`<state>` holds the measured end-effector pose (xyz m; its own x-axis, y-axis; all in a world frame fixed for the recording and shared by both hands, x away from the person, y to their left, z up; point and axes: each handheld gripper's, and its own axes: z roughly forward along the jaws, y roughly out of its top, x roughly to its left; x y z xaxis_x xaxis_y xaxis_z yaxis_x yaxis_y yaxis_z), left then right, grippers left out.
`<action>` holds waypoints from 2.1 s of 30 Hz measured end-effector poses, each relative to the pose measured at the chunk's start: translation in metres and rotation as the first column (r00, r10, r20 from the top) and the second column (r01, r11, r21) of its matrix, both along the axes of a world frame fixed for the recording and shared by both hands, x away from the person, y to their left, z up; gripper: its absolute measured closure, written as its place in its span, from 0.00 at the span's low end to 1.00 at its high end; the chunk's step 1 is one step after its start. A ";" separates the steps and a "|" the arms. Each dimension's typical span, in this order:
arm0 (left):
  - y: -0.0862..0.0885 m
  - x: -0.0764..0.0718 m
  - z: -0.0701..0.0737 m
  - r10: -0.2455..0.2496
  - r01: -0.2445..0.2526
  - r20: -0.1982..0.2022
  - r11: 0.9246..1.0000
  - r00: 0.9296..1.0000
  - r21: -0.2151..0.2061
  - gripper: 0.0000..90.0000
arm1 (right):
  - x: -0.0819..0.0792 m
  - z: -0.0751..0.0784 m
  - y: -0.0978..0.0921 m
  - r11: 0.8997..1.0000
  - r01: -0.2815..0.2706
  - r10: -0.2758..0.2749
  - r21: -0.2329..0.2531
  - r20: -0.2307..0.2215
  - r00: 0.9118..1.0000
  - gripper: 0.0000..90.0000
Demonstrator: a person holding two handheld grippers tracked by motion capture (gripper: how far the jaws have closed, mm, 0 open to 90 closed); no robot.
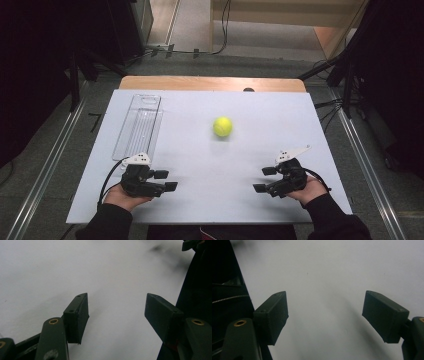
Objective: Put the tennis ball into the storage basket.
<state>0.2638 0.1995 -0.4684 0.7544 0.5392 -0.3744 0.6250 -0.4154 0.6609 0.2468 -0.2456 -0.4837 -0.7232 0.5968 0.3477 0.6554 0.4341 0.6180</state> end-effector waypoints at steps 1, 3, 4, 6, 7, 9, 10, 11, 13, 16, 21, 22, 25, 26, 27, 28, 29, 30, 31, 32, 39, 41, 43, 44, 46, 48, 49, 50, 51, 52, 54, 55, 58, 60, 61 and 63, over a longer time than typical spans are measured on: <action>0.000 0.000 0.001 -0.002 0.002 0.004 1.000 1.000 -0.001 0.41 | 0.000 0.000 0.000 1.000 0.000 0.000 0.000 0.000 1.000 0.21; -0.001 -0.001 0.002 -0.007 0.007 0.015 1.000 1.000 0.000 0.41 | -0.003 0.001 -0.004 1.000 0.030 -0.030 -0.007 0.029 0.999 0.18; -0.001 -0.001 0.002 -0.007 0.007 0.016 1.000 1.000 0.002 0.41 | -0.004 0.001 -0.005 0.999 0.043 -0.043 -0.014 0.039 0.998 0.17; -0.001 -0.001 0.002 -0.009 0.009 0.018 1.000 1.000 0.006 0.41 | -0.005 0.001 -0.008 0.997 0.073 -0.073 -0.012 0.051 0.996 0.16; -0.001 -0.001 0.002 -0.008 0.008 0.016 1.000 1.000 0.007 0.41 | -0.004 0.001 -0.009 0.996 0.094 -0.093 -0.007 0.050 0.994 0.16; -0.001 -0.002 0.002 -0.006 0.006 0.012 1.000 1.000 0.006 0.41 | -0.002 0.001 -0.010 0.992 0.129 -0.128 -0.009 0.042 0.991 0.16; -0.002 -0.002 0.002 -0.007 0.007 0.015 1.000 1.000 0.004 0.41 | -0.002 0.001 -0.010 0.992 0.129 -0.128 -0.009 0.042 0.991 0.16; -0.002 -0.002 0.003 -0.014 0.014 0.019 1.000 1.000 0.010 0.41 | -0.002 0.001 -0.010 0.990 0.139 -0.138 -0.015 0.045 0.989 0.16; -0.003 -0.003 0.002 -0.014 0.014 0.018 1.000 1.000 0.011 0.41 | -0.002 0.001 -0.010 0.991 0.136 -0.135 -0.008 0.040 0.990 0.16; -0.002 -0.002 0.003 -0.009 0.008 0.021 1.000 1.000 0.018 0.41 | -0.001 0.001 -0.008 0.992 0.124 -0.124 0.008 0.029 0.992 0.16; -0.005 -0.001 0.002 -0.012 0.012 0.028 1.000 1.000 0.028 0.41 | -0.003 0.002 -0.005 0.997 0.080 -0.081 0.014 0.043 0.996 0.16; -0.005 -0.001 0.002 -0.013 0.012 0.028 0.999 1.000 0.030 0.41 | -0.003 0.002 -0.004 0.997 0.077 -0.078 0.002 0.041 0.996 0.16; -0.005 -0.001 0.002 -0.011 0.011 0.029 1.000 1.000 0.029 0.41 | -0.003 -0.001 -0.002 0.997 0.073 -0.072 -0.030 0.035 0.997 0.16; -0.005 -0.001 0.003 -0.007 0.007 0.017 1.000 1.000 0.020 0.41 | -0.003 -0.002 -0.001 0.997 0.071 -0.069 -0.042 0.043 0.997 0.16; -0.005 -0.001 0.003 -0.007 0.007 0.017 1.000 1.000 0.020 0.41 | -0.003 -0.002 -0.001 0.996 0.068 -0.066 -0.050 0.043 0.997 0.16; -0.005 -0.001 0.003 -0.003 0.003 0.019 1.000 1.000 0.021 0.41 | -0.003 -0.002 -0.001 0.996 0.068 -0.066 -0.050 0.043 0.997 0.16; -0.005 -0.001 0.003 -0.007 0.007 0.020 1.000 1.000 0.021 0.41 | -0.002 -0.003 -0.001 0.997 0.064 -0.063 -0.049 0.027 0.998 0.16; -0.004 -0.001 0.004 -0.007 0.006 0.026 1.000 1.000 0.027 0.41 | -0.002 -0.002 -0.001 0.997 0.062 -0.061 -0.047 0.025 0.998 0.16; -0.005 -0.001 0.004 -0.007 0.007 0.030 1.000 1.000 0.028 0.41 | -0.002 -0.002 -0.001 0.997 0.059 -0.058 -0.045 0.029 0.998 0.16; -0.005 -0.001 0.004 -0.011 0.010 0.033 1.000 0.999 0.028 0.41 | -0.002 -0.002 -0.001 0.997 0.060 -0.058 -0.045 0.029 0.998 0.16; -0.005 0.001 0.003 0.008 -0.010 0.025 0.999 1.000 0.053 0.27 | -0.003 -0.002 -0.001 0.997 0.061 -0.060 -0.048 0.021 0.998 0.16; -0.005 0.001 0.003 0.013 -0.015 0.030 0.998 0.999 0.056 0.24 | -0.002 -0.003 -0.002 0.997 0.057 -0.056 -0.048 0.025 0.998 0.16; -0.005 0.001 0.003 0.008 -0.010 0.033 0.998 0.999 0.060 0.24 | -0.003 -0.003 -0.001 0.997 0.056 -0.055 -0.048 0.024 0.998 0.16; -0.006 0.001 0.003 0.009 -0.011 0.031 0.998 0.999 0.066 0.24 | -0.003 -0.003 -0.001 0.998 0.049 -0.048 -0.049 0.018 0.999 0.16; -0.006 0.001 0.003 0.011 -0.013 0.032 0.998 0.999 0.066 0.24 | -0.002 -0.003 -0.001 0.998 0.043 -0.042 -0.049 0.017 0.999 0.16; -0.006 0.001 0.003 0.011 -0.013 0.035 0.997 0.999 0.073 0.24 | -0.003 -0.004 0.001 0.998 0.039 -0.039 -0.054 0.013 0.999 0.16; -0.006 0.001 0.003 0.011 -0.013 0.035 0.997 0.999 0.073 0.24 | -0.003 -0.004 0.001 0.998 0.039 -0.039 -0.054 0.013 0.999 0.16; -0.006 0.001 0.003 0.008 -0.011 0.036 0.997 0.999 0.073 0.24 | -0.003 -0.004 0.001 0.998 0.039 -0.039 -0.054 0.014 0.999 0.16; -0.007 0.000 0.003 0.006 -0.009 0.039 0.997 0.999 0.073 0.24 | -0.003 -0.004 0.001 0.998 0.036 -0.035 -0.058 0.017 0.999 0.16; -0.007 0.000 0.003 0.005 -0.007 0.041 0.997 0.999 0.073 0.24 | -0.003 -0.004 0.001 0.998 0.036 -0.035 -0.059 0.018 0.999 0.16; -0.008 0.000 0.003 -0.002 -0.002 0.051 0.997 0.999 0.079 0.24 | -0.003 -0.004 0.001 0.998 0.034 -0.033 -0.059 0.019 0.999 0.16; -0.009 0.001 0.004 -0.012 0.006 0.057 0.996 0.998 0.094 0.24 | -0.004 -0.004 0.001 0.998 0.034 -0.033 -0.058 0.019 0.999 0.16; -0.010 0.001 0.007 -0.030 0.021 0.083 0.993 0.996 0.115 0.25 | -0.003 -0.004 0.000 0.998 0.036 -0.035 -0.055 0.019 0.999 0.16; -0.010 0.001 0.007 -0.034 0.026 0.074 0.993 0.997 0.113 0.25 | -0.004 -0.004 0.000 0.998 0.038 -0.037 -0.058 0.024 0.999 0.16; -0.010 0.002 0.008 -0.041 0.032 0.070 0.993 0.997 0.117 0.25 | -0.004 -0.003 -0.001 0.998 0.040 -0.039 -0.057 0.022 0.999 0.16; -0.011 0.003 0.009 -0.021 0.016 0.058 0.996 0.998 0.093 0.25 | -0.004 -0.003 -0.001 0.998 0.041 -0.040 -0.057 0.023 0.999 0.16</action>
<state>0.2668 0.1883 -0.4596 0.7839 0.5551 -0.2781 0.5774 -0.4873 0.6551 0.2427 -0.2467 -0.4867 -0.7051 0.6444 0.2961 0.6597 0.4427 0.6073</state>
